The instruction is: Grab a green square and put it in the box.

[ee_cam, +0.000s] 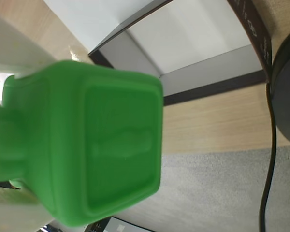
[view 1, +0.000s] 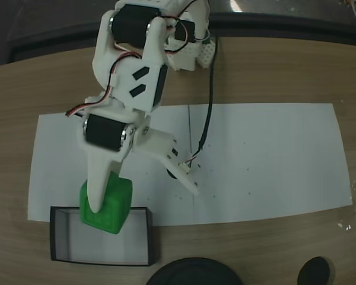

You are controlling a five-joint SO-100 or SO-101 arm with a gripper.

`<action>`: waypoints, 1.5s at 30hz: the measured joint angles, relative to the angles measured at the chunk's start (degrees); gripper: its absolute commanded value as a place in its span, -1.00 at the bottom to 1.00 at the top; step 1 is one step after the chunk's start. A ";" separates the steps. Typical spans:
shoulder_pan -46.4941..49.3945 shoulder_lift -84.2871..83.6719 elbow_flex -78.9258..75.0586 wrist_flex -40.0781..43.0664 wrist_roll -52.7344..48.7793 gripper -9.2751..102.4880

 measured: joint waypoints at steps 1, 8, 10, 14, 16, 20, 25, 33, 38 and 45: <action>0.00 -2.11 0.00 -1.32 0.00 -0.61; 0.70 -13.01 0.09 -9.84 0.00 -0.61; 0.62 -14.94 0.09 -11.07 0.00 -0.60; 1.23 -18.11 0.09 -13.45 0.53 -0.47; 2.37 -19.16 0.09 -14.33 1.58 -0.32; 4.04 -19.78 0.09 -14.41 1.93 -0.17; 3.08 -19.42 -1.93 -8.61 4.31 -0.29; -2.46 -0.62 -15.73 14.68 15.73 -0.80; -14.85 21.36 -22.41 30.23 12.92 -0.83; -25.31 51.15 -21.53 43.15 8.09 -0.83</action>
